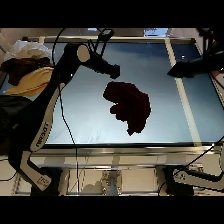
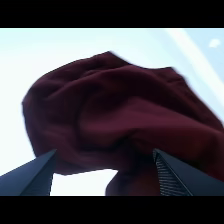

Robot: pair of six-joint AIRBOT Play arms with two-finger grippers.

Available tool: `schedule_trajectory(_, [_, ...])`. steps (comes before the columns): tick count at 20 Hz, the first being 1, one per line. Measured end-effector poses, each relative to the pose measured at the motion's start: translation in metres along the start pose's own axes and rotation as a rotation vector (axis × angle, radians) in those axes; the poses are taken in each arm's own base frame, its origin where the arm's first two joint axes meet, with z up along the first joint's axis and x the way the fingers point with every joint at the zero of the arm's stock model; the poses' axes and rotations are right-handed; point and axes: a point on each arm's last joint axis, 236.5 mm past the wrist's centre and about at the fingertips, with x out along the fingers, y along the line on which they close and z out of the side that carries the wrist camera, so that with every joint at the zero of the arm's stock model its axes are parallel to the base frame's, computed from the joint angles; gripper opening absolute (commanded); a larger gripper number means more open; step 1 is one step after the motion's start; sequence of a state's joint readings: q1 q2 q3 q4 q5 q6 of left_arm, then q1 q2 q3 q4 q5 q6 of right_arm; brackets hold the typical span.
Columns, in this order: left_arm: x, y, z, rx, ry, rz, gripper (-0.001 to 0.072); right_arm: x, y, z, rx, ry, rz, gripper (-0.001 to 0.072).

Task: Fold the shirts.

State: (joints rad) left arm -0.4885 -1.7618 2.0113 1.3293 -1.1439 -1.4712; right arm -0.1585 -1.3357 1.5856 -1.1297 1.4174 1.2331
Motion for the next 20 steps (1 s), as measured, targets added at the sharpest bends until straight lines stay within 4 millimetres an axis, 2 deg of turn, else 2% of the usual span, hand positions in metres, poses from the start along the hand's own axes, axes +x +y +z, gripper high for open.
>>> schedule_trajectory(2, [0.013, 0.025, -0.015, -0.039, 0.049, 0.054, 0.0701, 0.03, -0.005, -0.038, 0.04, 0.112, 0.028, 0.0449])
schedule_trajectory(4, [0.032, 0.04, -0.033, -0.066, 0.107, 0.078, 0.0701, 0.057, -0.008, -0.076, 0.086, 0.209, 0.054, 0.0449])
schedule_trajectory(6, [0.053, 0.048, -0.05, -0.095, 0.156, 0.075, 0.0701, 0.081, -0.01, -0.112, 0.134, 0.284, 0.071, 0.0449])
schedule_trajectory(9, [0.086, 0.052, -0.067, -0.133, 0.193, 0.054, 0.0701, 0.111, -0.008, -0.145, 0.207, 0.311, 0.102, 0.0448])
schedule_trajectory(13, [0.114, 0.06, -0.075, -0.16, 0.185, 0.05, 0.07, 0.14, -0.009, -0.156, 0.286, 0.245, 0.113, 0.0448])
schedule_trajectory(16, [0.127, 0.069, -0.073, -0.177, 0.155, 0.057, 0.07, 0.153, -0.016, -0.152, 0.322, 0.185, 0.095, 0.0448])
schedule_trajectory(20, [0.137, 0.08, -0.068, -0.236, 0.114, 0.054, 0.07, 0.172, -0.013, -0.146, 0.352, 0.145, 0.095, 0.0446])
